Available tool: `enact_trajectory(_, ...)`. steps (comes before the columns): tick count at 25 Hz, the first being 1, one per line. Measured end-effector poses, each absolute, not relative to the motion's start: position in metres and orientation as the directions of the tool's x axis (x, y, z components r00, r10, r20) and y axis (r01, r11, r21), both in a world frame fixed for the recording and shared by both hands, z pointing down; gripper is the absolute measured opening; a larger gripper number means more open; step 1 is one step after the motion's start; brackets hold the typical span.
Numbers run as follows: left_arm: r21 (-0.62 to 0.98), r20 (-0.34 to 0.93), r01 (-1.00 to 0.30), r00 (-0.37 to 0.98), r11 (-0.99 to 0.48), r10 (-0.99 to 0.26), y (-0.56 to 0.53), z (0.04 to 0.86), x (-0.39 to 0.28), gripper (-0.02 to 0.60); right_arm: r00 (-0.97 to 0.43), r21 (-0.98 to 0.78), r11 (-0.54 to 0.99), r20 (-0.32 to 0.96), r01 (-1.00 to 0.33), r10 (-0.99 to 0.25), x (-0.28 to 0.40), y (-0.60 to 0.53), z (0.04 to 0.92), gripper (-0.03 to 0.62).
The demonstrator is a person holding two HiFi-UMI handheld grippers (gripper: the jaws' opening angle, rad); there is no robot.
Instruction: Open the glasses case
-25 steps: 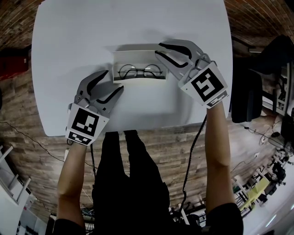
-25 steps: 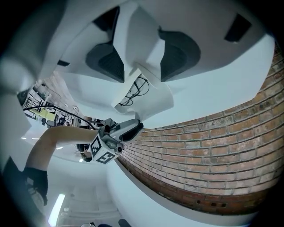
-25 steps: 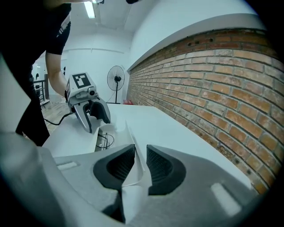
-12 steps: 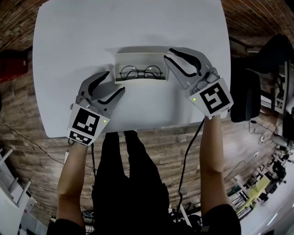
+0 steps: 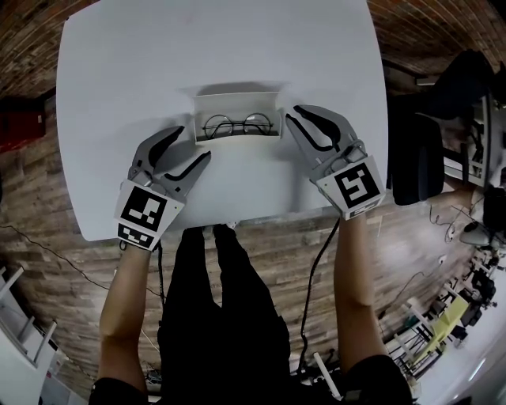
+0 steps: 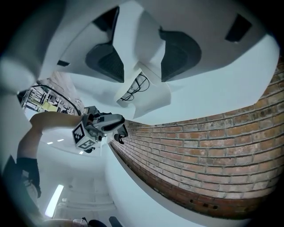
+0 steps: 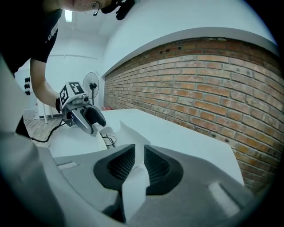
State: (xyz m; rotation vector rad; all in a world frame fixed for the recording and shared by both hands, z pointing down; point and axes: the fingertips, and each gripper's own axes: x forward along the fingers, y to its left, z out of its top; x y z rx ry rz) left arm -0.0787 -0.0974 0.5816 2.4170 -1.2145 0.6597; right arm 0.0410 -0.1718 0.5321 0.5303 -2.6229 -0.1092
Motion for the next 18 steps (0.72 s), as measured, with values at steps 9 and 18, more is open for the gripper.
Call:
enact_trajectory(9, 0.118, 0.568, -0.832, 0.504, -0.542, -0.65, -0.082, 0.57, -0.083, 0.193, -0.761, 0.066, 0.875, 0.464, -0.479, -0.452, 0.061, -0.134, 0.523, 0.06)
enact_trajectory(18, 0.186, 0.554, -0.854, 0.5, -0.486, -0.666, -0.056, 0.545, -0.089, 0.034, -0.696, -0.01, 0.78, 0.457, -0.626, -0.554, 0.091, -0.102, 0.493, 0.006)
